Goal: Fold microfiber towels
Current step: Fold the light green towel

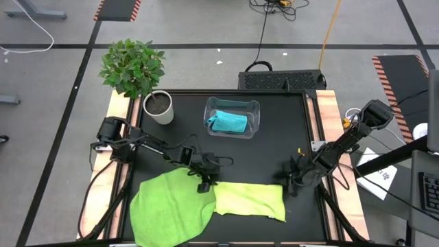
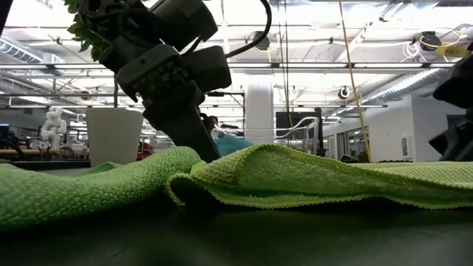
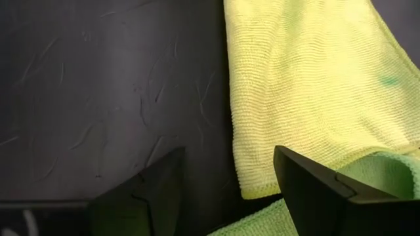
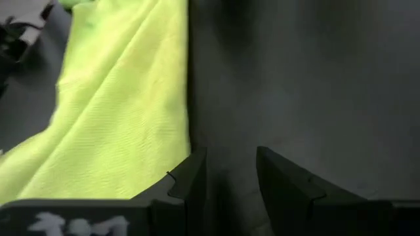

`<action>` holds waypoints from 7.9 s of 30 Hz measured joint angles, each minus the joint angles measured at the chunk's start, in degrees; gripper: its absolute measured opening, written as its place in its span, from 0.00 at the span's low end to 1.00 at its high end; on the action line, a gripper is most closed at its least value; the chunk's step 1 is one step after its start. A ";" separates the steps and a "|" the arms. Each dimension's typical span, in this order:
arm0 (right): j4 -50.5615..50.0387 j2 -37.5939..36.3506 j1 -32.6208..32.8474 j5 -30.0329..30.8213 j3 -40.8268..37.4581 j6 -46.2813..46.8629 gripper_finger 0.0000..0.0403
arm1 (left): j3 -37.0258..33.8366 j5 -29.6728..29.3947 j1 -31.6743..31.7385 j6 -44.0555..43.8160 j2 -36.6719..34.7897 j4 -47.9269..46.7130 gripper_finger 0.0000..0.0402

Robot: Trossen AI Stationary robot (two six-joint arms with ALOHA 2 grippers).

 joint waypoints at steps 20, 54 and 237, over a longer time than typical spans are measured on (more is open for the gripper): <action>-15.90 -23.85 -1.30 -12.17 -0.01 1.87 0.31 | 0.00 -0.49 -0.77 3.56 0.00 1.53 0.58; -19.38 -20.71 -1.90 -16.76 -1.21 19.75 0.49 | -0.02 -1.52 -1.75 4.80 0.00 1.43 0.58; -7.27 18.40 -17.49 -17.98 19.88 -22.69 0.31 | 0.03 4.80 6.27 -8.28 -0.08 1.87 0.58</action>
